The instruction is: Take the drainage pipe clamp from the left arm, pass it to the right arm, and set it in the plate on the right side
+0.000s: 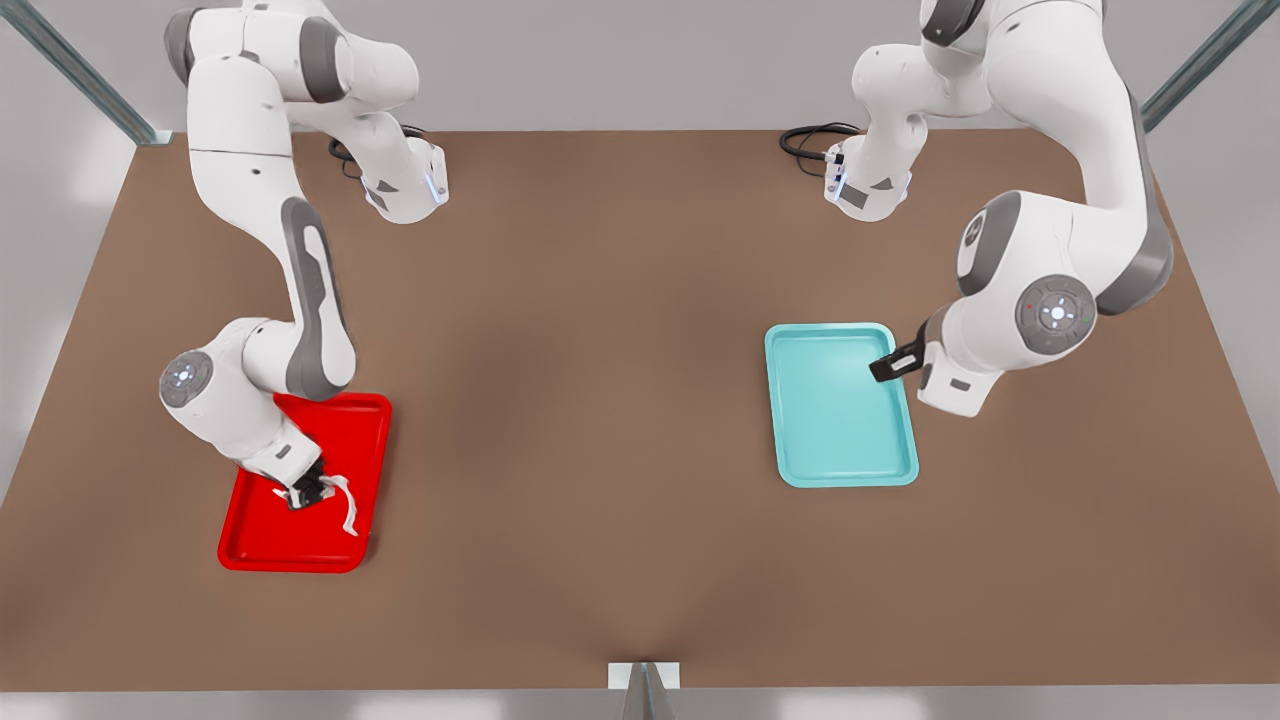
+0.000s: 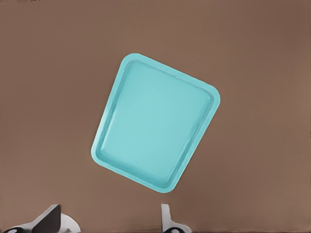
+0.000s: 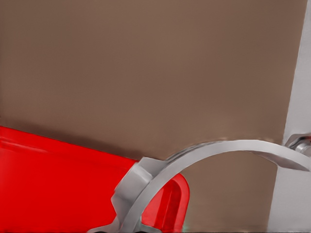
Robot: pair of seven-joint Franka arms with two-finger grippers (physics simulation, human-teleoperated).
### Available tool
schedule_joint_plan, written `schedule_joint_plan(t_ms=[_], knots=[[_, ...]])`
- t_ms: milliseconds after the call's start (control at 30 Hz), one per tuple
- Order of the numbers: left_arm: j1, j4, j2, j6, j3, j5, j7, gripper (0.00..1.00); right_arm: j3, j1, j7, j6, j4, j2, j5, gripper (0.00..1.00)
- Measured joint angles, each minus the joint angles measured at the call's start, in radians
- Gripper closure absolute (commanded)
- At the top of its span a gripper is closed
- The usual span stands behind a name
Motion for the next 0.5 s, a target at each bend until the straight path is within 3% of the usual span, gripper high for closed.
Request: schedule_joint_plan(t_ms=[200, 233, 267, 500], knots=[[0.003, -0.001, 0.001, -0.025, 0.0, -0.01, 0.167, 0.0, -0.001, -0.107, 0.004, 0.016, 0.036, 0.112, 0.003, 0.79], [0.004, -0.002, 0.001, -0.028, 0.001, -0.011, 0.19, 0.0, 0.0, -0.11, 0.004, 0.018, 0.033, 0.118, 0.006, 0.47], [0.005, -0.002, 0.001, -0.03, 0.001, -0.011, 0.212, 0.0, 0.001, -0.112, 0.003, 0.02, 0.031, 0.125, 0.016, 0.0], [0.003, -0.002, 0.0, -0.038, 0.0, -0.011, 0.334, 0.0, 0.004, -0.12, -0.033, 0.026, 0.03, 0.129, 0.089, 0.0]])
